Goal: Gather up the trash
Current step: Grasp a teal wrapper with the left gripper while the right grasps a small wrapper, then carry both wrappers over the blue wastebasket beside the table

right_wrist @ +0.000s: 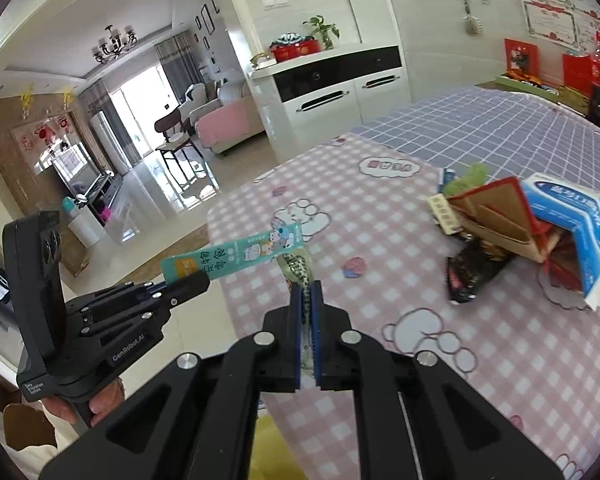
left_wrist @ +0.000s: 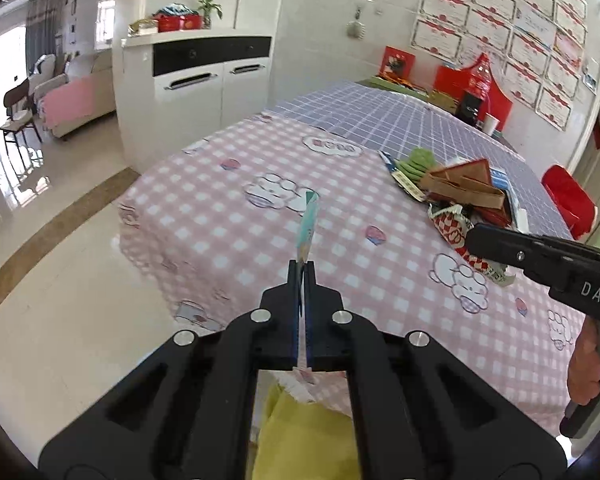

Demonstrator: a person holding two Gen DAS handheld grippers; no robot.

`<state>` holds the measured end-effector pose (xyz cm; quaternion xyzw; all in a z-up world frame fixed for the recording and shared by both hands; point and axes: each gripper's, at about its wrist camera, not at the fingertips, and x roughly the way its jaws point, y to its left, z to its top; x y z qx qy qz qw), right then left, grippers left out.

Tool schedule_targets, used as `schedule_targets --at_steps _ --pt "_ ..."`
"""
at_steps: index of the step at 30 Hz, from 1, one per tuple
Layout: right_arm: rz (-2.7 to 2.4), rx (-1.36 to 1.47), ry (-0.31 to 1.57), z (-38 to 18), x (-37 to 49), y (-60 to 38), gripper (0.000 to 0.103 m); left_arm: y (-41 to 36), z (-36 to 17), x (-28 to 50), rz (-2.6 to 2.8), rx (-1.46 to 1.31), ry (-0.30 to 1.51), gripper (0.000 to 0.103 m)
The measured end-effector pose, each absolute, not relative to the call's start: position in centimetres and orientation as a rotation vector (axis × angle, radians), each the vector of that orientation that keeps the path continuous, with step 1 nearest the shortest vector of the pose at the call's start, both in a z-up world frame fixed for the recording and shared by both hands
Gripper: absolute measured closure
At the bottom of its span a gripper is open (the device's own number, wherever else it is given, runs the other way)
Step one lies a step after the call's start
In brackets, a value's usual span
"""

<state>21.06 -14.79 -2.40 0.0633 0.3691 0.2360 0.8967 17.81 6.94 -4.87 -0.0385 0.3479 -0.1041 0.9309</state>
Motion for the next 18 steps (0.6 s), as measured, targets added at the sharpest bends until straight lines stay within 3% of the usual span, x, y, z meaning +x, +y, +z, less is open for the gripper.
schedule_targets --at_steps 18 --pt "0.701 0.128 0.746 -0.6 22.0 -5.5 0.098 16.2 -0.4 13.6 0.021 -0.188 0.535 0.102"
